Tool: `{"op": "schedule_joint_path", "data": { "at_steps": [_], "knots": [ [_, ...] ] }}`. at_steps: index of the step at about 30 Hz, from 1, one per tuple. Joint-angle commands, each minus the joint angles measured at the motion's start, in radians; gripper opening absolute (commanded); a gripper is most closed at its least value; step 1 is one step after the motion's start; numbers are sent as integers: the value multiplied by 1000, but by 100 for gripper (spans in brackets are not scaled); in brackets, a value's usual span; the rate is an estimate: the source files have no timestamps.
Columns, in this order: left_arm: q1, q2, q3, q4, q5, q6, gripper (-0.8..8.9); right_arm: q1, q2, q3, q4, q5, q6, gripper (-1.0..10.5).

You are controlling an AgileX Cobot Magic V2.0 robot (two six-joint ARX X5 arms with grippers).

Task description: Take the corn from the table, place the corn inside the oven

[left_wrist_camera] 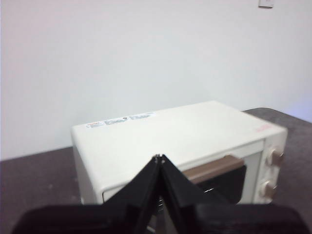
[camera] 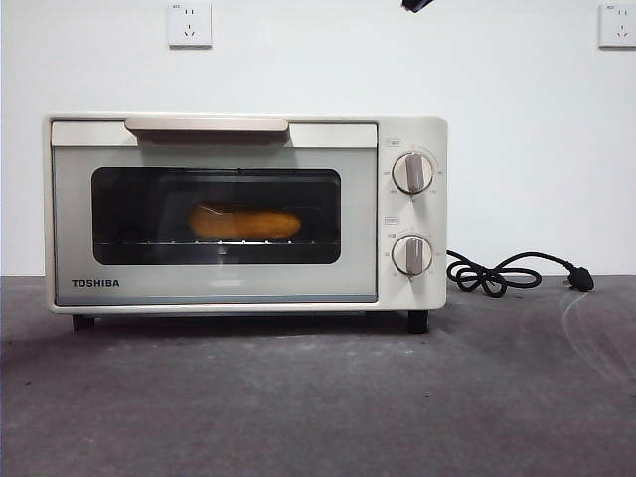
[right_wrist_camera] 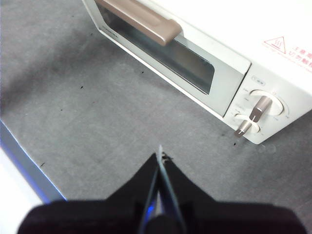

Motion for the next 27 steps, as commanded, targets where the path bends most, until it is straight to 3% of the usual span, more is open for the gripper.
{"op": "schedule_joint_path", "data": {
  "at_steps": [1, 4, 10, 20, 27],
  "knots": [
    [2, -74, -142, 103, 3, 70, -4, 1, 0, 2, 3, 3, 8, -12],
    [2, -162, -274, 158, -6, 71, -4, 1, 0, 2, 3, 3, 8, -12],
    [11, -290, -429, 116, -94, 53, -4, 1, 0, 2, 3, 3, 8, -11],
    [37, -369, -506, -8, -182, 40, -4, 1, 0, 2, 3, 3, 8, -11],
    [48, -377, -558, -20, -185, 33, -4, 1, 0, 2, 3, 6, 8, -11]
  ]
}}
